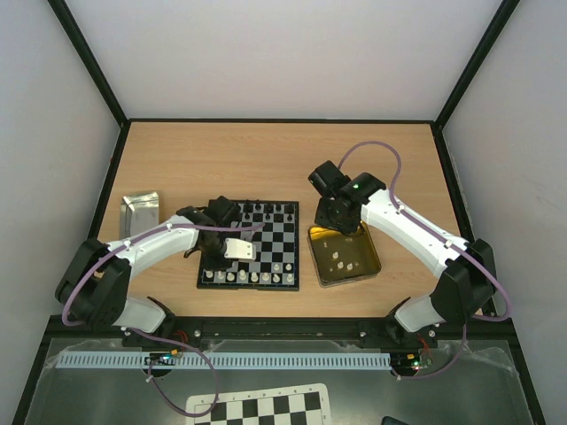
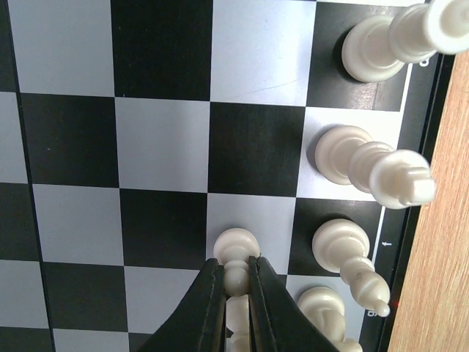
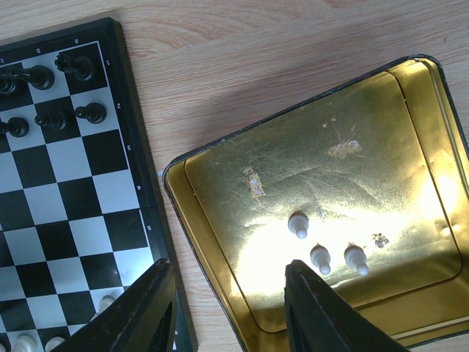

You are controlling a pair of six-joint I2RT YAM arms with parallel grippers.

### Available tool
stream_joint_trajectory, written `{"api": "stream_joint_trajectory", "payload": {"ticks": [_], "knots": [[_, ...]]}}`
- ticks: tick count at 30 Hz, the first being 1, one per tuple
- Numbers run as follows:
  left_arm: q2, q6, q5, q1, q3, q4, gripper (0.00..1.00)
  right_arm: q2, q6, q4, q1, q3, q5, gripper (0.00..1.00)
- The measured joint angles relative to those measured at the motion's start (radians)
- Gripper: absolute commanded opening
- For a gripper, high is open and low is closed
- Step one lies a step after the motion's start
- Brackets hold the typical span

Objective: Set up the chess pieces on the board
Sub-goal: Move the chess piece to the storage box.

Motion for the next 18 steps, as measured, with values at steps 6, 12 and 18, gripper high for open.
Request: {"api": "stream_joint_trajectory", "payload": {"ticks": [6,12,18], "knots": [[0.000,-0.001,0.000,-0.002,0.000,-0.005,0.07,0.000,0.000,0.000,0.000,0.000,0.000,0.39],[-0.002,-0.006,0.002,-0.007,0.000,-0.015,0.07,0.000,0.000,0.000,0.000,0.000,0.000,0.39],[-0.011,-0.013,0.003,-0.012,0.000,-0.021,0.08,0.000,0.000,0.000,0.000,0.000,0.000,0.39]]}}
